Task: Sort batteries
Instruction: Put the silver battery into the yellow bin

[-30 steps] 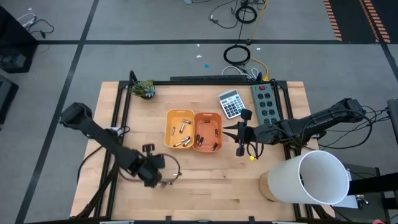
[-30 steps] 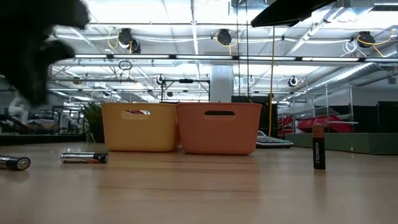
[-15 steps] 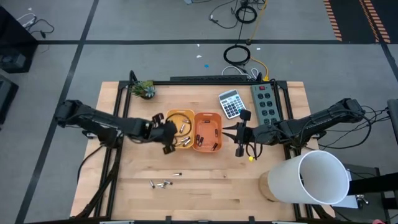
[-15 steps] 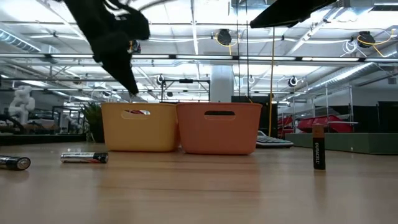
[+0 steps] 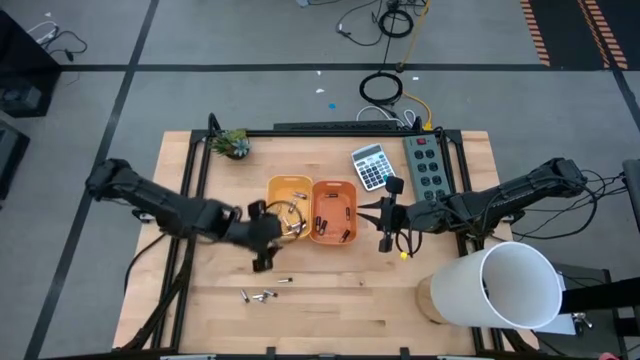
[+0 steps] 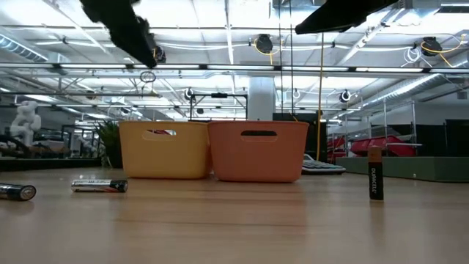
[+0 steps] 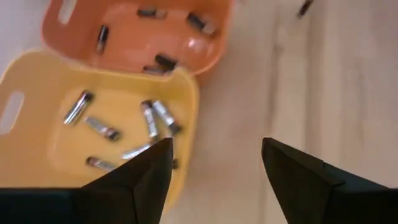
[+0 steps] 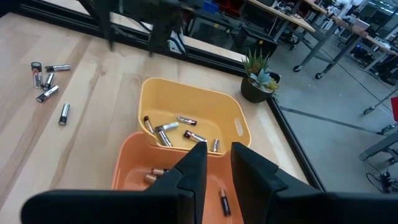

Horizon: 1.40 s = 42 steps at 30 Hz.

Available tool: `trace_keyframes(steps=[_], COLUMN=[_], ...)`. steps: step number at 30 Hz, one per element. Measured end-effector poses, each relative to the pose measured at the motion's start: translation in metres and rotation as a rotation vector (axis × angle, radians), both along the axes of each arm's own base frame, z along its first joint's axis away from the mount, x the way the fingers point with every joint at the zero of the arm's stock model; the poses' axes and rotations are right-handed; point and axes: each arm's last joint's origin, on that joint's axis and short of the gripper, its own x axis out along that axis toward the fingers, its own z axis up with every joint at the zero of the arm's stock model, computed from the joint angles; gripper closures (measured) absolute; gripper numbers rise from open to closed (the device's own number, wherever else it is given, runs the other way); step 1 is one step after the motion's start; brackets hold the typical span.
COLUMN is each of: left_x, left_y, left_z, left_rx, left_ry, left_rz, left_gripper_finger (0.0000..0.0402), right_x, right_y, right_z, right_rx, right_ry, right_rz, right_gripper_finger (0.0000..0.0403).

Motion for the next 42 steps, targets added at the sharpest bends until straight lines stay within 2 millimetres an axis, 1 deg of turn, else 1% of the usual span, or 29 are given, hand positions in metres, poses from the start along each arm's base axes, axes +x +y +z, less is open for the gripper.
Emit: trace_keyframes(steps=[2, 5, 8, 12, 16, 21, 25, 32, 38, 42], left_x=[-0.004, -0.012, -0.018, -0.025, -0.028, -0.028, -0.026, -0.023, -0.026, -0.028], left_y=[-0.018, -0.046, -0.069, -0.094, -0.112, -0.121, -0.124, -0.128, -0.136, -0.139], left_z=[-0.001, -0.009, -0.017, -0.034, -0.055, -0.072, -0.076, -0.076, -0.089, -0.092], left_rx=[-0.010, -0.052, -0.095, -0.135, -0.112, -0.076, -0.098, -0.158, -0.070, -0.034], left_ry=[-0.014, -0.005, 0.017, 0.090, 0.169, 0.228, 0.239, 0.219, 0.212, 0.202], left_rz=[0.004, -0.002, 0.001, -0.010, -0.051, -0.072, -0.080, -0.101, -0.115, -0.126], left_gripper_finger=[0.0147, 0.0147, 0.0147, 0.0147, 0.0147, 0.0147, 0.0147, 0.0146, 0.0146, 0.0146], right_x=[0.000, 0.000, 0.000, 0.000, 0.000, 0.000, 0.000, 0.000, -0.001, -0.001], right_y=[0.000, 0.000, 0.000, 0.000, 0.000, 0.000, 0.000, 0.000, 0.004, 0.005], right_z=[0.000, 0.000, 0.000, 0.000, 0.000, 0.000, 0.000, -0.001, -0.001, -0.001], right_rx=[0.001, 0.007, 0.018, 0.023, 0.025, 0.026, 0.027, 0.034, 0.034, 0.033], right_ry=[-0.001, -0.002, -0.006, -0.008, -0.009, -0.009, -0.009, -0.004, -0.003, -0.003], right_rz=[0.000, -0.002, -0.005, -0.007, -0.008, -0.008, -0.008, -0.012, 0.004, 0.009], right_gripper_finger=[0.0339, 0.0339, 0.0339, 0.0339, 0.0339, 0.0339, 0.0339, 0.0339, 0.0339, 0.0339])
